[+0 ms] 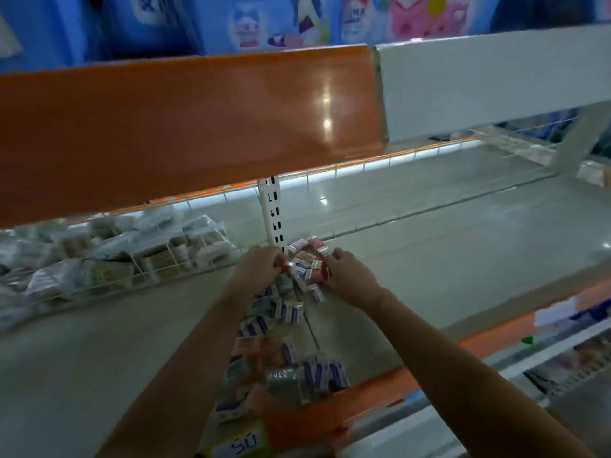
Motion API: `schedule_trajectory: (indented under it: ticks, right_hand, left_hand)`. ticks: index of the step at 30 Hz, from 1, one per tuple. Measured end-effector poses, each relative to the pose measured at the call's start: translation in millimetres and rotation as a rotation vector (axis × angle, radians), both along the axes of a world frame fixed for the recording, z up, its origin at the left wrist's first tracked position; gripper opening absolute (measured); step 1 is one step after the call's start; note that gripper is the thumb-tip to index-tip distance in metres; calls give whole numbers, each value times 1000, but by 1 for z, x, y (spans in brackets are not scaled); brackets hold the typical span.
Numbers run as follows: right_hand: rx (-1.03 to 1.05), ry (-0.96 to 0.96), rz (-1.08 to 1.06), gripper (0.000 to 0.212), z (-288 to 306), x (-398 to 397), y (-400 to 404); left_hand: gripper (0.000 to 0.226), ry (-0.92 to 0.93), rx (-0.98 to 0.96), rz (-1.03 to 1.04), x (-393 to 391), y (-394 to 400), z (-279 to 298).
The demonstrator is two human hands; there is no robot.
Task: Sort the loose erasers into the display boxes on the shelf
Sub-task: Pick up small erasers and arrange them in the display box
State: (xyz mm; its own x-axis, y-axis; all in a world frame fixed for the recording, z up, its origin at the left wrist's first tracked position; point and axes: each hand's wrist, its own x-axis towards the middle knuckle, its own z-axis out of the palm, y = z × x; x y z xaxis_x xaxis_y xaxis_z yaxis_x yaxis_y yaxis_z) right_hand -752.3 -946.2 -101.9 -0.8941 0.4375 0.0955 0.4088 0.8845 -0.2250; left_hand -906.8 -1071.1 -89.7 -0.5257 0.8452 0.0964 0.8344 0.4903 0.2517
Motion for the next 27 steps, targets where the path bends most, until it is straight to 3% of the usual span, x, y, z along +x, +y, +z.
schedule_trajectory:
  ticks: [6, 9, 12, 15, 18, 27]
  right_hand:
    - [116, 25, 157, 40, -7, 12, 8]
    - [102, -4, 225, 48, -10, 16, 12]
    - [108, -30, 232, 41, -11, 19, 19]
    - [13, 40, 291, 59, -12, 24, 22]
    - [-50, 145, 294, 37, -10, 30, 26]
    - [-402, 251, 263, 19, -13, 34, 20]
  left_hand:
    - [15, -78, 223, 68, 8, -12, -4]
    - [12, -66, 243, 79, 19, -17, -2]
    - [14, -67, 265, 94, 33, -22, 1]
    - [14, -56, 296, 124, 47, -26, 6]
    - [13, -78, 320, 194, 57, -34, 4]
    - [20, -3, 264, 278, 78, -41, -21]
